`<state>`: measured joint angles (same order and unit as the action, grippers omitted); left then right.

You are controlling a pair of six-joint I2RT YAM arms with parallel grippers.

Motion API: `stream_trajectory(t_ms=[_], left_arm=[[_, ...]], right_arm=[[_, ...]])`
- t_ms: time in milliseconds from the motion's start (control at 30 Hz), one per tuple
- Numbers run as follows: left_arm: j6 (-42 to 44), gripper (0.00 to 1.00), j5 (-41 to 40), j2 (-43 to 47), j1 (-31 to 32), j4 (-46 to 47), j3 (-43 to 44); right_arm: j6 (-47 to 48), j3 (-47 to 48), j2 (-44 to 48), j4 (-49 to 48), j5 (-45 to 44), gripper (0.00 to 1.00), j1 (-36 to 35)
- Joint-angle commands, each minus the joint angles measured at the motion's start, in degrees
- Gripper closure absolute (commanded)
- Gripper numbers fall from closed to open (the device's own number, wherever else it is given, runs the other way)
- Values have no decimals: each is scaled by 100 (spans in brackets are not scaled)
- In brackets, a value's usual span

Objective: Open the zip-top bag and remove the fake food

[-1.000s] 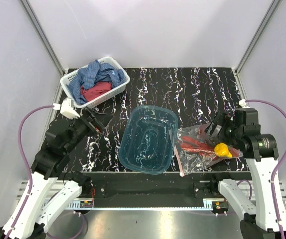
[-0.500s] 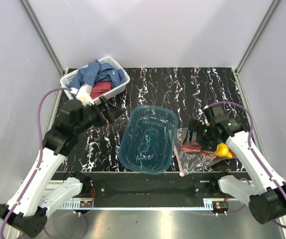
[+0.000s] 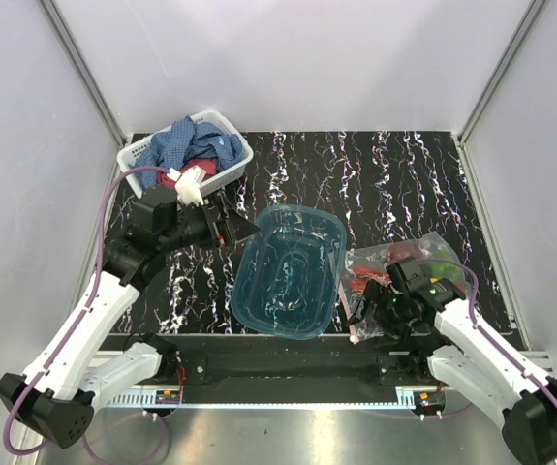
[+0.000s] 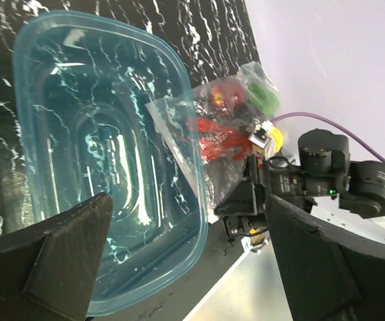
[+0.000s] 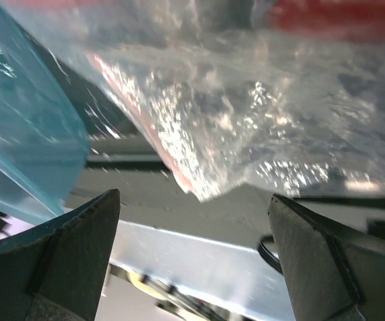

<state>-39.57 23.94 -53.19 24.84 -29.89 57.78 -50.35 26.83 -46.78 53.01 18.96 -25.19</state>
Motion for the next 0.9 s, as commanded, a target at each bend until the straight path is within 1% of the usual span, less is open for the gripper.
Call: stream_trajectory(t_ms=[0,133,167,300,400,433,500,533,633,667,700,867], left_arm=[[-296,1,417,159,47,431,-232],[-384,2,427,326,109,431,-276],[-454,2,409,414,109,431,-285],[-578,2,392,564,135,440,-355],[-683,2,331,704,161,440,-390],[-692,2,339,731,179,431,-416],[-736,3,330,757,205,440,-425],[-745,3,339,766,232,449,-417],[-754,4,322,731,319,440,-408],[-762,4,321,679,346,458,-408],[-771,4,313,652,381,475,-416],[-798,4,251,267,793,730,-338]], right_arm=[[-1046,-388,485,-870,-419,0,-39],[-2011,-1072,670,-1389,-621,0,-39],[-2101,-1153,775,-1625,-648,0,-39],[-1988,-1145,1013,-1839,-1130,0,-39],[-1961,-1118,1075,-1926,-1202,2,-39],[-1970,-1136,1101,-1979,-1210,7,-39],[-1961,-1118,1241,-1962,-1254,12,-39],[-1979,-1084,1433,-1962,-1263,18,-39],[-2163,-1013,1829,-1918,-1316,30,-39],[-2181,-987,1909,-1892,-1307,39,-30],[-2207,-891,1971,-1848,-1307,42,-39],[-2138,-425,2182,-1356,-1368,45,-39]])
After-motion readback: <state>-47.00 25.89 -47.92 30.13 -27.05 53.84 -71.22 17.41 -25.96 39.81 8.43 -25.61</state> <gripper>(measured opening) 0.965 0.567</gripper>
